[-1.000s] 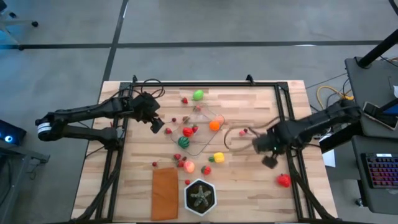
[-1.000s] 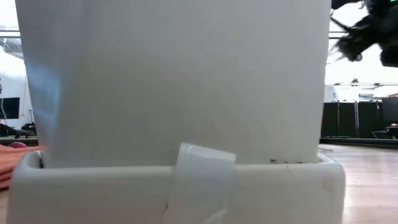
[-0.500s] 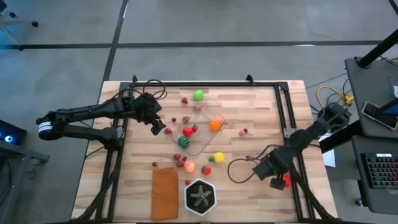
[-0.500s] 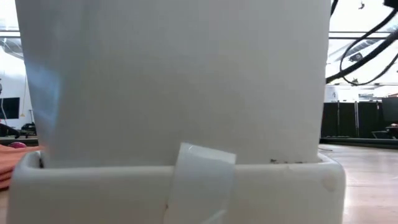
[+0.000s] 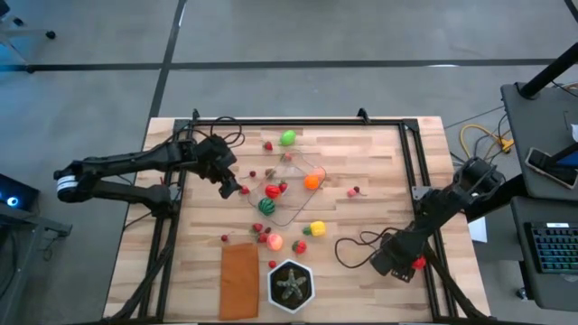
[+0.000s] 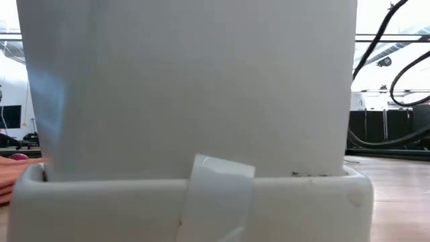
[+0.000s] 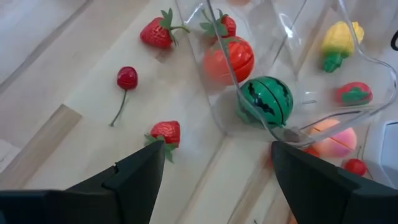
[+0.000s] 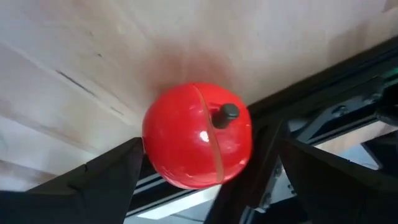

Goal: Pick and placing Produce into tupperware
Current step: Put the red apple into the transparent bin

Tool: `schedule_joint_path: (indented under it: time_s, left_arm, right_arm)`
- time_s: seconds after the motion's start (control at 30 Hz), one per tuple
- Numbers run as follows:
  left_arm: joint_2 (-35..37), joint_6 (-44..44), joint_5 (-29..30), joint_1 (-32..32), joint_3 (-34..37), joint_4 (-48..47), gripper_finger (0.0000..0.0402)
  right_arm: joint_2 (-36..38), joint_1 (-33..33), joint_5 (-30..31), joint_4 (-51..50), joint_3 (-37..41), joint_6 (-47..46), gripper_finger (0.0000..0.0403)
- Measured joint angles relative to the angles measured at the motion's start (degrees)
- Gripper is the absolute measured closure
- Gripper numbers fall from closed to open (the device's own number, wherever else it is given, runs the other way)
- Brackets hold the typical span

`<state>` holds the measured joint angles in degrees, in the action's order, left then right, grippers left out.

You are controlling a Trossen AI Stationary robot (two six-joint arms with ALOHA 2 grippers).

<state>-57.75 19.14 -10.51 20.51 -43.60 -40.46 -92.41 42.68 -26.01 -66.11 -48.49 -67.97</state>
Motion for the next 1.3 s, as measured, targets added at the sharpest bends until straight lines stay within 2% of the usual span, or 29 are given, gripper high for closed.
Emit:
schedule_joint_path:
  time_s: [0.33,0.77,1.0,1.3]
  left_arm:
    - [-1.9,-0.02,-0.01,0.01,-1.51,0.38,0.0123]
    - [-3.35,-0.02,0.01,0.01,-1.48,1.09,0.0123]
    - [-3.31,0.02,0.01,0.01,-1.48,3.16,0.0123]
    - [-3.22,0.11,0.01,0.01,-1.92,3.58,0.0123]
  right_arm:
    - [-1.19,3.22,-1.6,6.8,-0.03,-1.24,0.0035]
    - [-1.54,7.1,-2.67,9.58,0.86,-6.8,0.0035]
    - [-1.54,7.08,0.21,9.76,1.39,-11.67,0.0035]
    - [-1.5,7.08,0.53,9.87,1.29,-12.65,0.0089]
